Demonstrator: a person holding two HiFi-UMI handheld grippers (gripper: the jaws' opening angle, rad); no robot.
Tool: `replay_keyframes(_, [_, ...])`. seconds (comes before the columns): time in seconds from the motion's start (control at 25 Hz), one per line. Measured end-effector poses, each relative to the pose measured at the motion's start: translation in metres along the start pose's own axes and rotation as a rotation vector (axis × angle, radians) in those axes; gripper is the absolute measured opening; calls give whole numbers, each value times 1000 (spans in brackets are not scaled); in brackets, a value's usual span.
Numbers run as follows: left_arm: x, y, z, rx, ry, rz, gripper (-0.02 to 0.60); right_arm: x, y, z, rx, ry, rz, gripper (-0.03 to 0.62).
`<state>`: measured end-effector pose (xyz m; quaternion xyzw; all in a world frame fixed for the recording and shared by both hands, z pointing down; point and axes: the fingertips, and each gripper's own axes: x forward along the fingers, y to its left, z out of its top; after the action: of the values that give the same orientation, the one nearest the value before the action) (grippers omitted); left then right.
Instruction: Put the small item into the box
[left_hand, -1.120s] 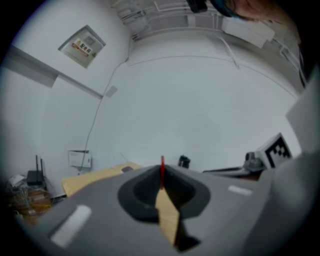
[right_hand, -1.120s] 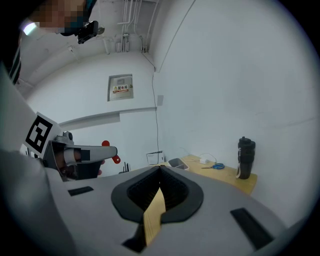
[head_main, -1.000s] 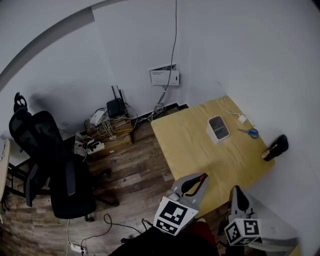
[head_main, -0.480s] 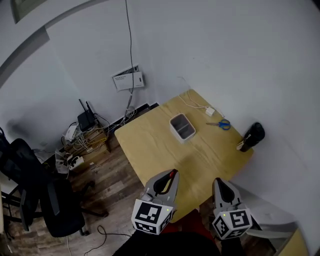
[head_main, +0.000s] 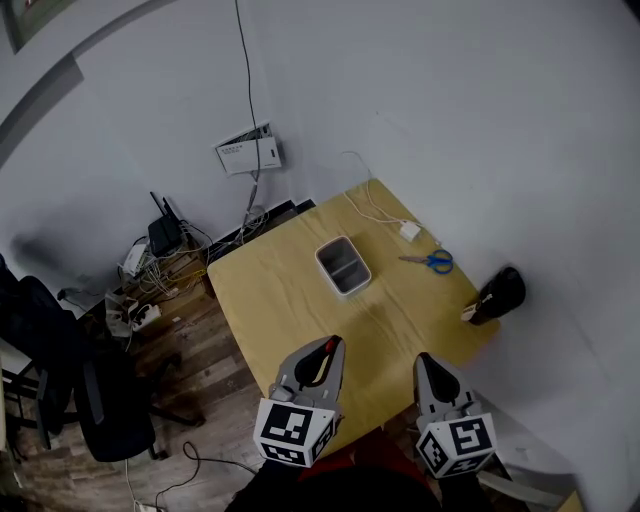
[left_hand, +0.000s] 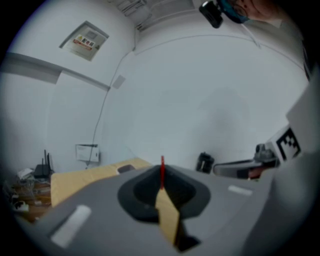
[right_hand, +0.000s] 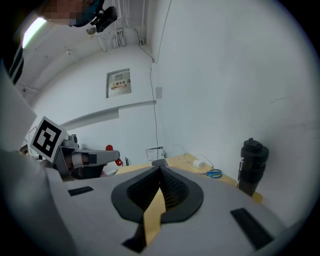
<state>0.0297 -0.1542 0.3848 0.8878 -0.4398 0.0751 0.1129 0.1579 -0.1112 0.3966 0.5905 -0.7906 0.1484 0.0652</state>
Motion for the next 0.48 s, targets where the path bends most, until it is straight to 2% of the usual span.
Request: replay_keyframes(0.48, [63, 11, -9, -36, 47, 122, 12, 58, -43, -6, -9, 68, 127, 8])
